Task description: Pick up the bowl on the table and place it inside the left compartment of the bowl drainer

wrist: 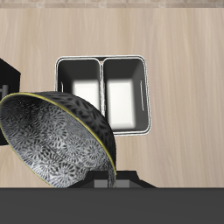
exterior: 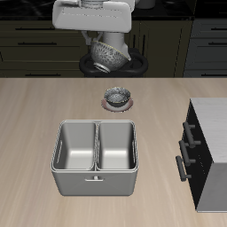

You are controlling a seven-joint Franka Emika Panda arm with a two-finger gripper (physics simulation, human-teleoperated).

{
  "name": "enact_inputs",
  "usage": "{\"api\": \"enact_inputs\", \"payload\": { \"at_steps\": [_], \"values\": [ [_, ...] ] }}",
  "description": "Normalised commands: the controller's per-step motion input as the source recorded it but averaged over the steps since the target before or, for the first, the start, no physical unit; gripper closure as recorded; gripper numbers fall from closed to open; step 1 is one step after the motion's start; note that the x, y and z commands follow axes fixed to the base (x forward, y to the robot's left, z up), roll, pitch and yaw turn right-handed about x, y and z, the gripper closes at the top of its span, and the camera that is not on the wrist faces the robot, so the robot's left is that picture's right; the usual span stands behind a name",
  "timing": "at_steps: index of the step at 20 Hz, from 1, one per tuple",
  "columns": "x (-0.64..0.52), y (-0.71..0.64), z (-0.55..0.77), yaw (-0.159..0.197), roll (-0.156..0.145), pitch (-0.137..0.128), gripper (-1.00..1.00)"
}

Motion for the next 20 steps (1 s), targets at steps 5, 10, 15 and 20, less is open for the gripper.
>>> {"api": "enact_inputs", "payload": {
  "at_steps": [5, 10, 15, 20],
  "values": [
    [0.26, 0.2, 0.06, 0.004, 0.017, -0.003, 1.0],
    [0.24, 0.15, -0.02, -0.001, 0.01, 0.011, 1.0],
    [0.26, 0.23, -0.09, 0.015, 0.02, 0.025, 1.0],
    [0.16, 0.1, -0.08, 0.001, 0.008, 0.01, 1.0]
  ]
}}
